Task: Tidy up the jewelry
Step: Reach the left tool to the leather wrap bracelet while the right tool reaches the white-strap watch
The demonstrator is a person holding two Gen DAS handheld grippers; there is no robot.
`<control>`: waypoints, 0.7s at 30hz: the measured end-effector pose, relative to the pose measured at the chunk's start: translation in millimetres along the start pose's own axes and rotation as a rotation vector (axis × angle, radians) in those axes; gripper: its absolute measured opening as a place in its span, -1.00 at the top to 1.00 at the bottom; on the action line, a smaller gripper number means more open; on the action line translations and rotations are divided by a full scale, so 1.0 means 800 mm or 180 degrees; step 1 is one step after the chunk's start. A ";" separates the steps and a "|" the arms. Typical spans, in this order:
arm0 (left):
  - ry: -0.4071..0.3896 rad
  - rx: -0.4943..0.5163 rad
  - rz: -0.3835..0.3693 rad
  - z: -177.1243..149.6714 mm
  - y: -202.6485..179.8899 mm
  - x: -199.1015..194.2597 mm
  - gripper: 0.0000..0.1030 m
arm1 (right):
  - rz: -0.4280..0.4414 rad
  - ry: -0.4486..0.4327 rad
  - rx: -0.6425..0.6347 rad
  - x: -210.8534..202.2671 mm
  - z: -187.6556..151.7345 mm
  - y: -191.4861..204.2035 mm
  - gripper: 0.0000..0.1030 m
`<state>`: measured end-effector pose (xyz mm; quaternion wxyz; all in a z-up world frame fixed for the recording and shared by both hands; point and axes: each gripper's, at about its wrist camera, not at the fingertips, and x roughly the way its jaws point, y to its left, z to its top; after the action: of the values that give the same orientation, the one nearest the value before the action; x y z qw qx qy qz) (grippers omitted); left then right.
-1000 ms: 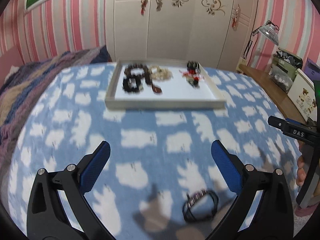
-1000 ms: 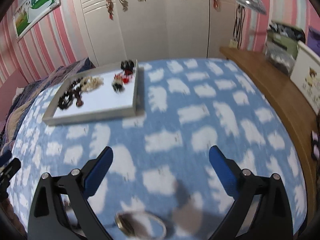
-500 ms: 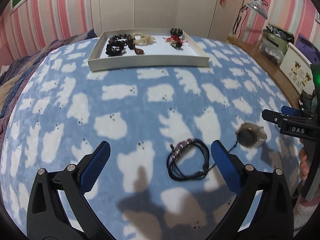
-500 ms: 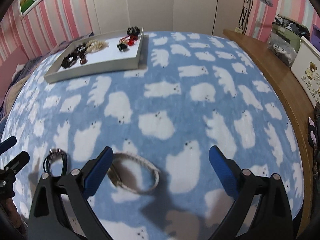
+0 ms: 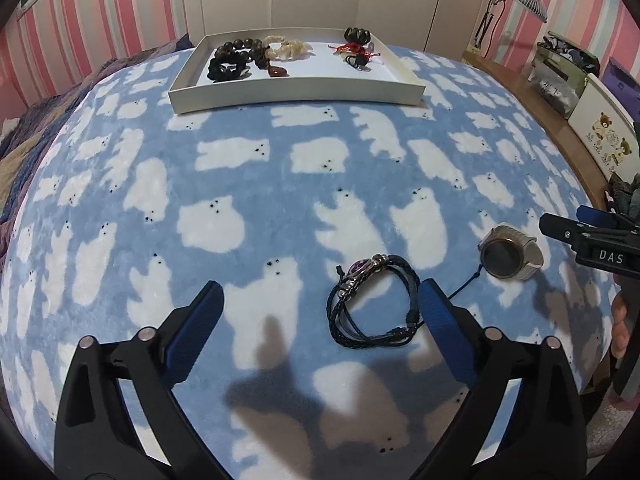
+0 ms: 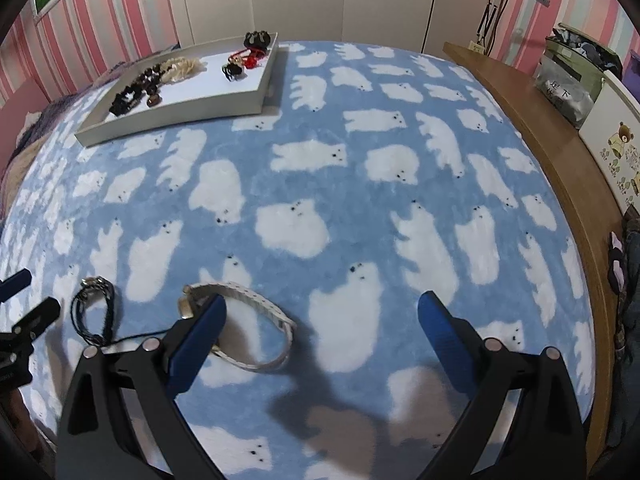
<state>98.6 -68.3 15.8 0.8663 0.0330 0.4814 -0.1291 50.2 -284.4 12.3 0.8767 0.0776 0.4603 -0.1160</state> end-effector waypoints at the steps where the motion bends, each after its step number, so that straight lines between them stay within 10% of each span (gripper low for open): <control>1: 0.0011 -0.0022 0.0028 0.000 0.000 0.003 -0.80 | -0.0019 0.0010 0.0004 0.001 0.000 -0.001 -0.87; 21: 0.0269 0.0071 0.0266 -0.010 -0.005 0.037 -0.30 | 0.0209 0.0393 -0.0008 0.034 -0.003 -0.006 -0.13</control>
<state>106.0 -76.1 -12.8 0.8494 0.0682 0.5143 -0.0966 61.7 -292.3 -11.8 0.8501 0.0985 0.5108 -0.0817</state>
